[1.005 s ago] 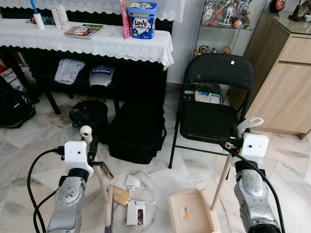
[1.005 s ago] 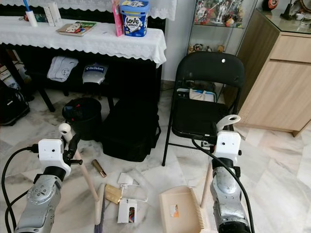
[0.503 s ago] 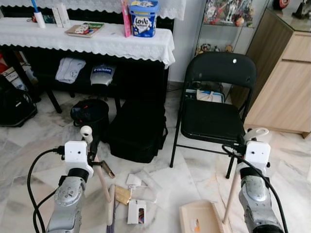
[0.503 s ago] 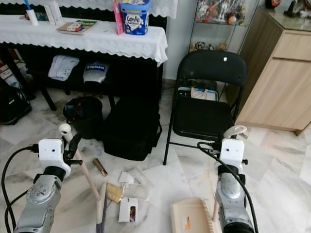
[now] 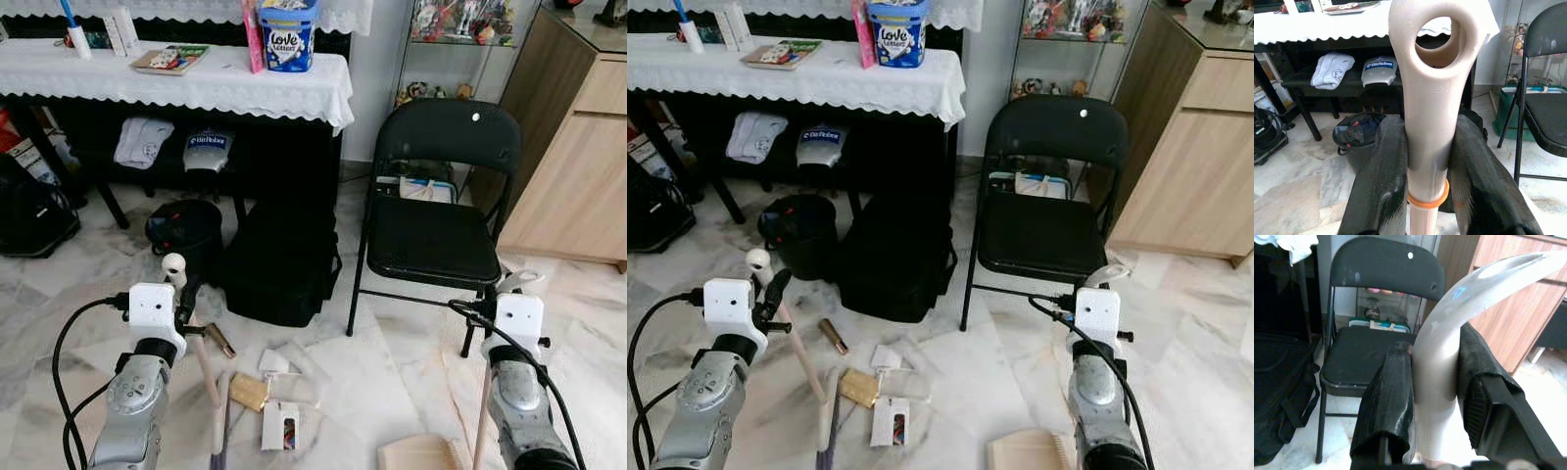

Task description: Sweep floor

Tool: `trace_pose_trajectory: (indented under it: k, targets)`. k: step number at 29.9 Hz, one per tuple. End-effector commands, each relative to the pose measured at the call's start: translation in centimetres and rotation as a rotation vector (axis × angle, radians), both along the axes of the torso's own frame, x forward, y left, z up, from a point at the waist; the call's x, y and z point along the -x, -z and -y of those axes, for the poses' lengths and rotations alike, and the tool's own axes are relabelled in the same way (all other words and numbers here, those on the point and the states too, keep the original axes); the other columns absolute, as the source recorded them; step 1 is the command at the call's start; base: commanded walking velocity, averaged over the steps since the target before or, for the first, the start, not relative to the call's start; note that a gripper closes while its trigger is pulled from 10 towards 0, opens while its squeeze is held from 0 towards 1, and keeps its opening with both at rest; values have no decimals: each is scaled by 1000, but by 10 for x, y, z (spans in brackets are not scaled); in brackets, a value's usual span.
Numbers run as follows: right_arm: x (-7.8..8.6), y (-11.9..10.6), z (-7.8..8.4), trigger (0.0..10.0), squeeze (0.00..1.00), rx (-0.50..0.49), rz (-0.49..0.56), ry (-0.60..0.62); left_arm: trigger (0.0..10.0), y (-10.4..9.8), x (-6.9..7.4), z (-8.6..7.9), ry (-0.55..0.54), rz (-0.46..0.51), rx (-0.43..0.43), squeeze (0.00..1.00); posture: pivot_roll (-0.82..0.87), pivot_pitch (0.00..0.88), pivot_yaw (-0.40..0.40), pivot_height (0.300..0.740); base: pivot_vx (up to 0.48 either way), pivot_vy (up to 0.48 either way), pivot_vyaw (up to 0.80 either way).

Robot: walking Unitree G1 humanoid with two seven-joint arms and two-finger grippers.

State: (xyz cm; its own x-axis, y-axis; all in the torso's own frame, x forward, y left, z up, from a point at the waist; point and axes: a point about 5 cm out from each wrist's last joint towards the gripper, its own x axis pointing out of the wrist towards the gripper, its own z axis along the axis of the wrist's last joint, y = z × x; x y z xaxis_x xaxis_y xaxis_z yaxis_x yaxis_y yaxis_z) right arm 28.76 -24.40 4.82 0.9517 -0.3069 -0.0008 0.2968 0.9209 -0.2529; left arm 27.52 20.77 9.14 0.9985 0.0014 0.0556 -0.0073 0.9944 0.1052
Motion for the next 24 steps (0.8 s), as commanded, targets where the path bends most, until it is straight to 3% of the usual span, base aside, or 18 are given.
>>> trace_pose_trajectory:
  k: [1,6,12,24]
  targets:
    - [-9,-15,1,10000,0,39,64,-18,10000,-12,-4,1,14,47,-21,0,20,0,18,740,0,0,0]
    - [-8,-6,-3,10000,0,36,21,-29,10000,-12,-4,2,19,48,-20,0,16,0,20,740,0,0,0]
    - [10,26,-10,10000,0,-28,-111,3,10000,-13,-2,3,30,47,-18,0,40,0,23,740,0,0,0]
    - [24,44,-11,10000,0,-39,-189,17,10000,-13,-1,2,48,37,-24,0,45,0,31,740,0,0,0]
